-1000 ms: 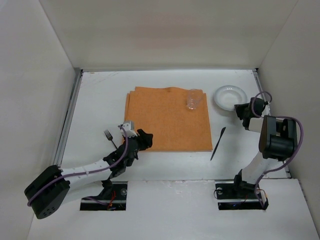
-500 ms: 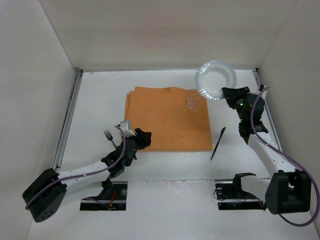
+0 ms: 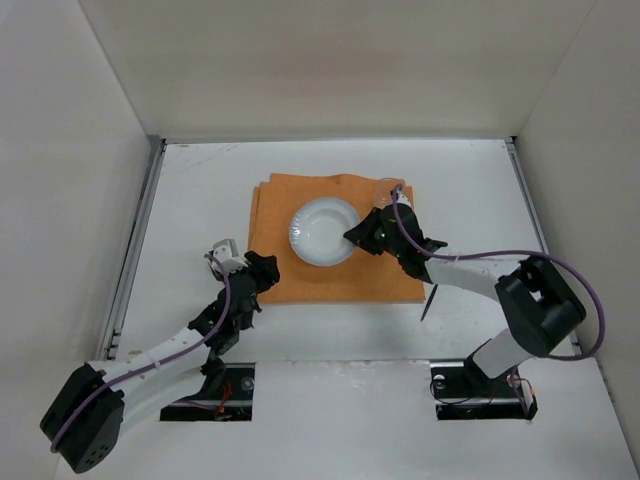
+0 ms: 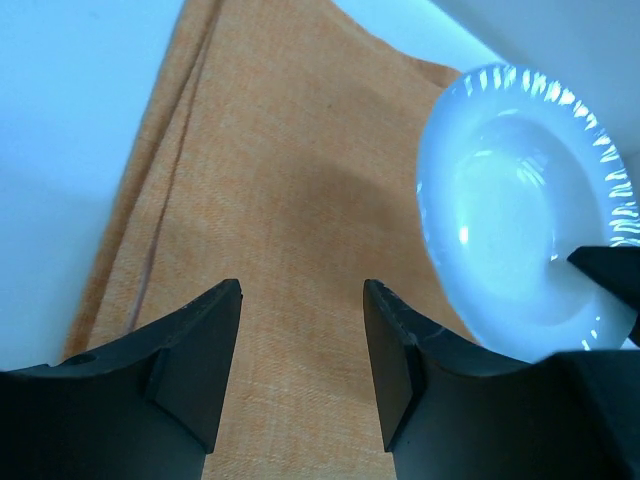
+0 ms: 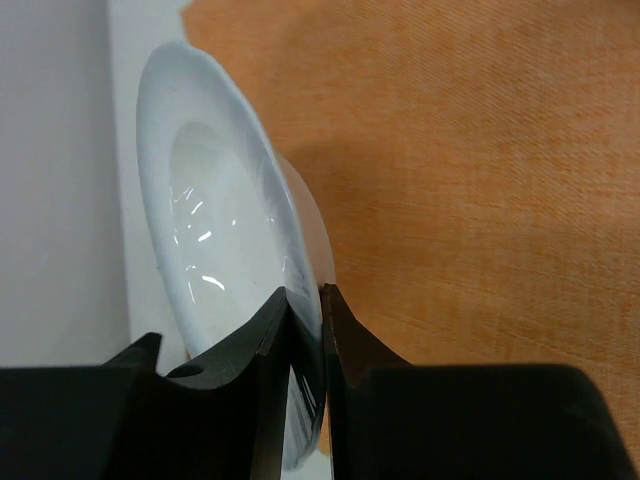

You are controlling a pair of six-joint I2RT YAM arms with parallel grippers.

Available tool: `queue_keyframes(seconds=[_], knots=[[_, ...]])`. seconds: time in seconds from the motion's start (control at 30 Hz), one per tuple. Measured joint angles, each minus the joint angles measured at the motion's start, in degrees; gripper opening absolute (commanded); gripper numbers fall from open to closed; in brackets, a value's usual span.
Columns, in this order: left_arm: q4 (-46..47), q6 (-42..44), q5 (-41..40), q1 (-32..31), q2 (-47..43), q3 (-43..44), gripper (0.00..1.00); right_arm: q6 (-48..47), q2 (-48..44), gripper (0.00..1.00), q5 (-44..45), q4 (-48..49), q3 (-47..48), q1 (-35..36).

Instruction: Set the dinner table for one person

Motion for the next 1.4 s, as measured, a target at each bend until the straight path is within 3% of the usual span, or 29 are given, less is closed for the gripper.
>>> queue_keyframes(seconds=[0.27, 0.63, 0.7, 0.9, 1.07, 1.27, 1.33, 1.4], knots=[[-2.9, -1.1, 0.2, 2.0, -0.6, -0.9, 0.5, 1.6, 8.4, 0.15, 2.3, -0.4, 2.5, 0.2], [-2.8, -1.5, 0.6, 1.5, 0.9, -0.9, 0.5, 3.4, 12.7, 0.2, 1.8, 1.5, 2.6, 0.3], [-2.8, -1.6, 0.7, 1.4, 0.9, -0.9, 0.5, 3.7, 13.0, 0.24, 1.5, 1.9, 2.6, 0.3], [-2.8, -1.6, 0.7, 1.0, 0.9, -0.9, 0.5, 5.0, 13.0, 0.52, 0.5, 3.0, 0.9, 0.3], [-2.8, -1.6, 0.7, 0.7, 0.7, -0.9, 0.5, 4.2, 10.9, 0.58, 0.6, 1.2, -0.8, 0.3], [-2.8, -1.6, 0.6, 0.0, 0.1, -0.9, 0.5, 0.1, -1.8, 0.58, 4.3, -6.9, -2.2, 1.1], [-2.8, -1.5, 0.6, -0.9, 0.0, -0.9, 0.5, -1.3, -7.7, 0.47, 6.1, -9.4, -3.3, 1.5], [-2.7, -1.5, 0.6, -1.5, 0.0, -0.9, 0.5, -2.3, -14.0, 0.31, 8.4, -12.7, -4.9, 1.9]])
